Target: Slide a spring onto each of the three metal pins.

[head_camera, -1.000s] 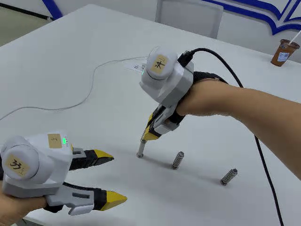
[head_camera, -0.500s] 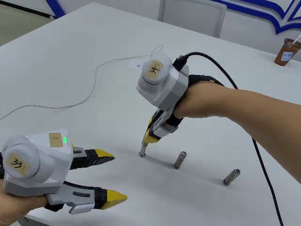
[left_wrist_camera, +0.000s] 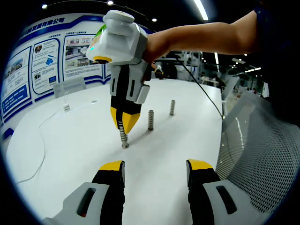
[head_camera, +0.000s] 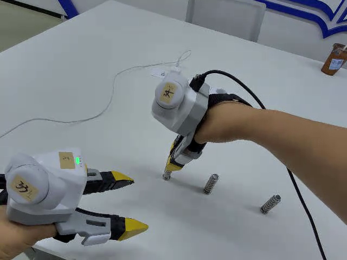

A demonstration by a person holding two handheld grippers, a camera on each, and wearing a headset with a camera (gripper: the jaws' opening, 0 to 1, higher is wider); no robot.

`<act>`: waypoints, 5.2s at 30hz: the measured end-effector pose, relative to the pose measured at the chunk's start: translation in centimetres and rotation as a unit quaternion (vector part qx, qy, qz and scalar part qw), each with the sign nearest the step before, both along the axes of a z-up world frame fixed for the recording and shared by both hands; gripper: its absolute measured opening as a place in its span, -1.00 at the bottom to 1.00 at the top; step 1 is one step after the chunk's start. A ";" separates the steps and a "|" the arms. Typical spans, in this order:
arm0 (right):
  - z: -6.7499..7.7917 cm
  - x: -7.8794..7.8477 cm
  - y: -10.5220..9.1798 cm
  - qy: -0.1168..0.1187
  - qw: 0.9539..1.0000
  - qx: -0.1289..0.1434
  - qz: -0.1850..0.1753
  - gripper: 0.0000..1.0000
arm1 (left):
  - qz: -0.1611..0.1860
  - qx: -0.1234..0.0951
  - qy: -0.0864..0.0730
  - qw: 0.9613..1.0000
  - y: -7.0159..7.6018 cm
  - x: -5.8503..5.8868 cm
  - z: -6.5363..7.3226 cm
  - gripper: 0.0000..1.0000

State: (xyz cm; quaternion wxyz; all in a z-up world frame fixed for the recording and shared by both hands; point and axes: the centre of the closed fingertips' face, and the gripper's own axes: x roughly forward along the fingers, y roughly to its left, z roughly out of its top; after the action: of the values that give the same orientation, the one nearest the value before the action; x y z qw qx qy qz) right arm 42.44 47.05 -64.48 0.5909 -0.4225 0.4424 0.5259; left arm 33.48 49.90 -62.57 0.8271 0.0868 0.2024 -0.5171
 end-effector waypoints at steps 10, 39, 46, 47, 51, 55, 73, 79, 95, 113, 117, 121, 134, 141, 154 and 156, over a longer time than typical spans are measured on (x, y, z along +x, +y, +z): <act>-1.2 0.0 0.0 0.007 1.000 -0.005 -0.004 -0.76 | 0.003 0.000 0.003 1.000 0.3 0.1 -0.1 0.08; -2.0 -0.7 0.4 0.014 1.000 -0.009 0.004 -0.68 | 0.004 -0.001 0.003 1.000 0.3 0.3 -0.1 0.08; -1.8 -0.5 0.3 0.010 1.000 -0.006 0.007 -0.61 | 0.004 0.000 0.002 1.000 0.3 0.4 0.0 0.08; -1.7 -0.5 0.2 0.009 1.000 -0.005 0.007 -0.59 | 0.004 0.000 0.002 1.000 0.3 0.4 0.0 0.08; -1.6 -0.5 -0.1 0.006 1.000 -0.003 0.007 -0.54 | 0.003 0.000 0.002 1.000 0.2 0.5 0.0 0.08; -1.3 -0.2 -0.8 0.003 1.000 -0.001 0.002 -0.52 | 0.003 -0.001 0.000 1.000 0.1 0.6 0.1 0.09; 0.6 -0.1 -3.4 -0.004 0.998 0.040 -0.043 -0.41 | 0.003 0.002 -0.003 1.000 -0.5 1.0 1.1 0.10; 1.2 -0.2 -4.6 -0.009 0.996 0.058 -0.064 -0.37 | 0.002 0.002 -0.004 1.000 -0.9 1.1 1.3 0.11; 2.0 -0.7 -7.5 -0.023 0.988 0.102 -0.114 -0.23 | -0.003 0.003 -0.001 1.000 -1.6 1.2 1.4 0.12; 2.7 -1.5 -11.7 -0.045 0.974 0.137 -0.173 -0.14 | -0.007 0.007 -0.005 1.000 -1.7 1.8 1.8 0.13; 2.8 -1.6 -12.8 -0.050 0.971 0.141 -0.187 -0.12 | -0.009 0.007 -0.006 1.000 -1.8 1.9 1.8 0.14; 3.1 -1.8 -13.9 -0.056 0.967 0.149 -0.201 -0.10 | -0.011 0.007 -0.006 1.000 -1.9 1.9 1.9 0.15; 3.7 -2.8 -16.8 -0.076 0.954 0.167 -0.235 -0.04 | -0.013 0.007 -0.008 1.000 -2.2 2.2 2.1 0.17; 4.0 -3.1 -18.2 -0.086 0.947 0.180 -0.253 -0.01 | -0.013 0.006 -0.008 1.000 -2.3 2.3 2.2 0.18; 3.1 -4.9 -20.8 -0.090 0.934 0.199 -0.282 0.03 | -0.014 0.009 -0.005 1.000 -2.5 2.3 2.0 0.21; 3.2 -5.1 -21.0 -0.092 0.932 0.205 -0.286 0.04 | -0.014 0.008 -0.005 1.000 -2.5 2.4 2.0 0.22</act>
State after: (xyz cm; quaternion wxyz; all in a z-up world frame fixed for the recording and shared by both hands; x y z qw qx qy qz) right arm 37.35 26.05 -61.27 0.8281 -0.1944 0.3711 0.3724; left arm 35.85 47.38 -60.55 0.8201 0.0990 0.2013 -0.5264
